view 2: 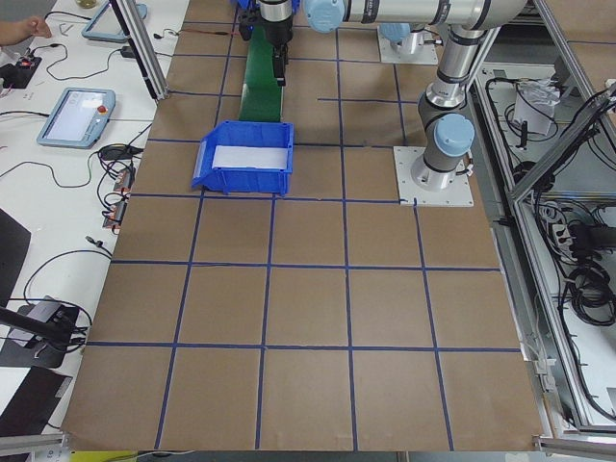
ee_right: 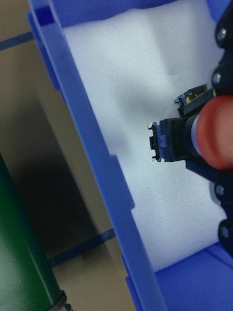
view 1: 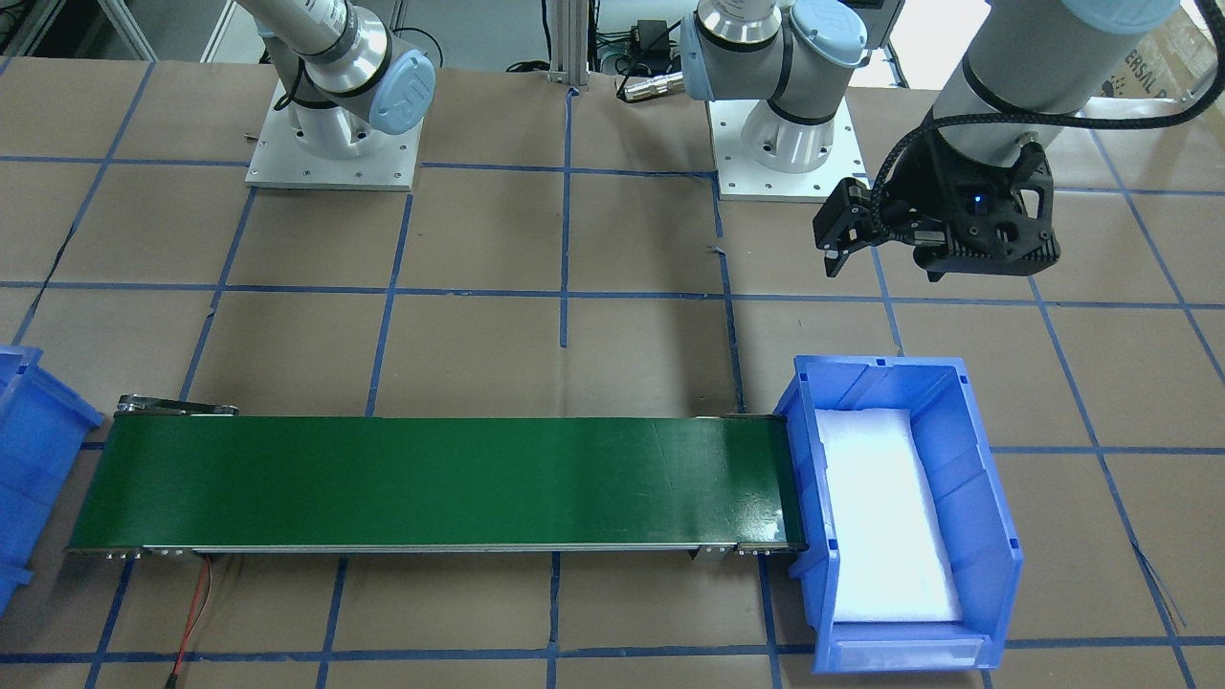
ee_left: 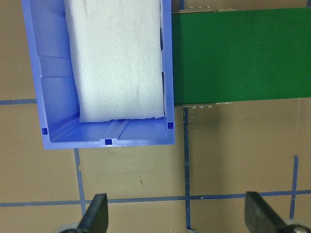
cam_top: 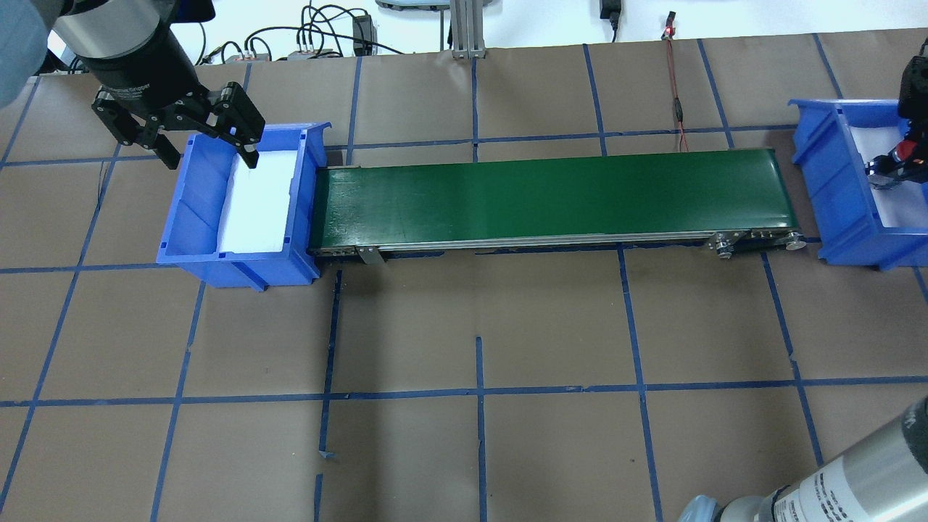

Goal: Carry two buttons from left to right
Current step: 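Carry the red button into the blue bin beside the yellow button, then open the right gripper to release the red button in the bin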

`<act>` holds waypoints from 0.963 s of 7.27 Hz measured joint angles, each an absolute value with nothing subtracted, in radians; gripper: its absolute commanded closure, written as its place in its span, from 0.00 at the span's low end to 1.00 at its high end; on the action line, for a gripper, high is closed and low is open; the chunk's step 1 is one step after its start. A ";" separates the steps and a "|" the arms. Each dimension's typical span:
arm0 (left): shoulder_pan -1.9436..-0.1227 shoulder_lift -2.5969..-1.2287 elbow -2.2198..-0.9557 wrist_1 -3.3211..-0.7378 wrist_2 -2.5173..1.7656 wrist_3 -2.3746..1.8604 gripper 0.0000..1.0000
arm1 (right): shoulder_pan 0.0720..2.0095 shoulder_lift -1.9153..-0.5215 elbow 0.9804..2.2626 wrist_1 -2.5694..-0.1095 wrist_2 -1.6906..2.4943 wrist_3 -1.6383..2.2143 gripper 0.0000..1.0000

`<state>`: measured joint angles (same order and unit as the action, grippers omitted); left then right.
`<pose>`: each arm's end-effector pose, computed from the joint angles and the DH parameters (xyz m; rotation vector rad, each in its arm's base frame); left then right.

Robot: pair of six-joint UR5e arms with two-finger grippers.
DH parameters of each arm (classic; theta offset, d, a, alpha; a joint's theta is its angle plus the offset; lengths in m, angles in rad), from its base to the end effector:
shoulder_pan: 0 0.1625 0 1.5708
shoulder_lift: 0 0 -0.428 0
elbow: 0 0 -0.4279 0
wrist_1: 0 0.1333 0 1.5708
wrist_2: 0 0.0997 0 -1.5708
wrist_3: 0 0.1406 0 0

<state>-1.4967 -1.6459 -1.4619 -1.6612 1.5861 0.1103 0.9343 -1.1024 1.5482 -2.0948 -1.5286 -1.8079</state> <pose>-0.0900 -0.5596 0.4578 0.0573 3.1297 0.0905 -0.2980 -0.6374 0.2276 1.7051 -2.5659 0.1023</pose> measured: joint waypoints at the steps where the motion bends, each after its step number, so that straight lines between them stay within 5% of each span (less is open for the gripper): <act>1: -1.496 -1.646 -1.462 -1.661 1.586 0.110 0.00 | 0.934 -1.092 1.562 -2.118 -1.528 -1.806 0.23; 2: -1.496 -1.646 -1.462 -1.661 1.586 0.110 0.00 | 0.934 -1.085 1.569 -2.126 -1.528 -1.792 0.00; 7: -1.496 -1.646 -1.462 -1.661 1.586 0.110 0.00 | 0.945 -1.161 1.540 -1.997 -1.528 -1.745 0.00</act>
<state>-1.4956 -1.6459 -1.4618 -1.6609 1.5861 0.1105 0.9446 -1.1609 1.5404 -1.9967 -1.5278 -1.7453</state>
